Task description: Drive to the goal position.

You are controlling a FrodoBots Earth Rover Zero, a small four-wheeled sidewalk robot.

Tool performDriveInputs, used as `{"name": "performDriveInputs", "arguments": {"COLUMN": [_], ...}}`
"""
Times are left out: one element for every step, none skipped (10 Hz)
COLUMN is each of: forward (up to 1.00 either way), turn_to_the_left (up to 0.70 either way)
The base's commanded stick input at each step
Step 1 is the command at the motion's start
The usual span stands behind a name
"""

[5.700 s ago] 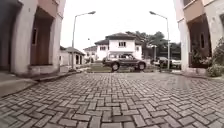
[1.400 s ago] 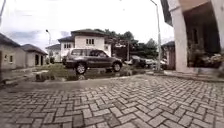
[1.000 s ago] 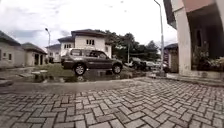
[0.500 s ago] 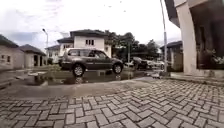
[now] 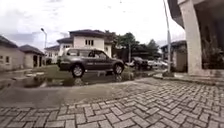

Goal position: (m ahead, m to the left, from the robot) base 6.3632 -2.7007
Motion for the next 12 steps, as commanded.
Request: {"name": "performDriveInputs", "arguments": {"forward": [0.70,0.70,0.70,0.70,0.70,0.70,0.70,0.70,0.70,0.70,0.70,0.70], "turn_to_the_left": [0.00,0.00,0.00,0.00,0.00,0.00,0.00,0.00,0.00,0.00,0.00,0.00]}}
